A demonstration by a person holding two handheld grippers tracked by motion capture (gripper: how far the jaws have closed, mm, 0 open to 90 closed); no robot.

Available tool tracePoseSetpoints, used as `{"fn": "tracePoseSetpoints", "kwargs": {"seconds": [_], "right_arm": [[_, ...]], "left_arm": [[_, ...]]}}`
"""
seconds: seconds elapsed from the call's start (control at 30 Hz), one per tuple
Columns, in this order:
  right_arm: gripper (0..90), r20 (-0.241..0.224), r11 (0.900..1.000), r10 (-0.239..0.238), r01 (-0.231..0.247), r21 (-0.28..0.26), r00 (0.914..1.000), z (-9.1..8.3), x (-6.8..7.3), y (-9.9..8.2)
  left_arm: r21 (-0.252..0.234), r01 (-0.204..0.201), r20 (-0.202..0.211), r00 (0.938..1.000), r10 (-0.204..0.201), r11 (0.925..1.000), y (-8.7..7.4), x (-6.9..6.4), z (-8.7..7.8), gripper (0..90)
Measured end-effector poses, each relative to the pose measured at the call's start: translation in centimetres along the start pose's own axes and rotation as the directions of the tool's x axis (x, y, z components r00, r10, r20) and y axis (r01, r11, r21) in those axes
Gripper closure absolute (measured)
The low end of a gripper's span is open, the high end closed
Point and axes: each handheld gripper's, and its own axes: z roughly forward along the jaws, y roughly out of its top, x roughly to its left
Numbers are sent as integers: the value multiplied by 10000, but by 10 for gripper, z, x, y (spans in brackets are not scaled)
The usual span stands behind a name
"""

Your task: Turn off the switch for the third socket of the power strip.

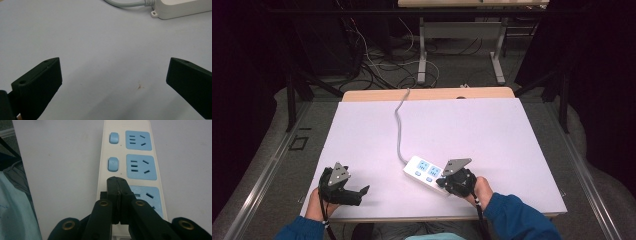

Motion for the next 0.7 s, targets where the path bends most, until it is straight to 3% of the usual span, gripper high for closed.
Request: {"fn": "tracePoseSetpoints", "kwargs": {"seconds": [0.7], "right_arm": [[900,-19,9998,-180,180,65,9998,-1,0,0]], "left_arm": [[-45,-8,-48,10000,8,10000,0,0,0,2]]}}
